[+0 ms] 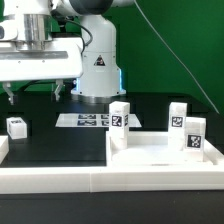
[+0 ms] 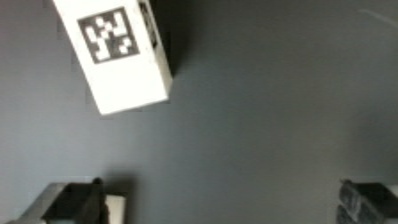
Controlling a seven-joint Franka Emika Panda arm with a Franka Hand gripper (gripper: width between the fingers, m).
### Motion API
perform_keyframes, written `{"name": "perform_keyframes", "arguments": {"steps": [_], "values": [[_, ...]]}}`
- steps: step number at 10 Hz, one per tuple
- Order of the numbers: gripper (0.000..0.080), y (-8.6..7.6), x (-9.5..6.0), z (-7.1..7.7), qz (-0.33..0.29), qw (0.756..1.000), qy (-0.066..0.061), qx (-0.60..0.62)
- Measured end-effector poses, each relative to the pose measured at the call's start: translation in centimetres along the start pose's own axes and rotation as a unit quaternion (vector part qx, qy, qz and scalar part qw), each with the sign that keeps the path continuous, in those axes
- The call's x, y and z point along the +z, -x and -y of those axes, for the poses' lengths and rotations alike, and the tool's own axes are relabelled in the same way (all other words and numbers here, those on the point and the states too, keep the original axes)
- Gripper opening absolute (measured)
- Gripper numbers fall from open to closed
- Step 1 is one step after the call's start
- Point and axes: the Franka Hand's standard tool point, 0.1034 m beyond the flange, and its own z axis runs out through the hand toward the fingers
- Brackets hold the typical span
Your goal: Assemble square table
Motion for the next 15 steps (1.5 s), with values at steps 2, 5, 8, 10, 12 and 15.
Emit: {"name": "perform_keyframes", "arguments": {"steps": [2, 5, 8, 10, 12, 15], "values": [[0.0649, -0.2, 0.2, -0.8, 0.012, 1.000, -0.009, -0.022], [0.0649, -0.2, 0.3, -0.8, 0.011, 1.000, -0.007, -0.021], [0.0649, -0.2, 0.7, -2.3, 0.023, 0.998, 0.018, -0.063], [0.0649, -0.8, 1.0, -2.9, 0.039, 0.993, 0.031, -0.109], [0.0649, -0.7, 1.0, -2.9, 0.039, 0.993, 0.031, -0.106], [0.0649, -0.5, 1.2, -3.2, 0.043, 0.992, 0.031, -0.115]]}}
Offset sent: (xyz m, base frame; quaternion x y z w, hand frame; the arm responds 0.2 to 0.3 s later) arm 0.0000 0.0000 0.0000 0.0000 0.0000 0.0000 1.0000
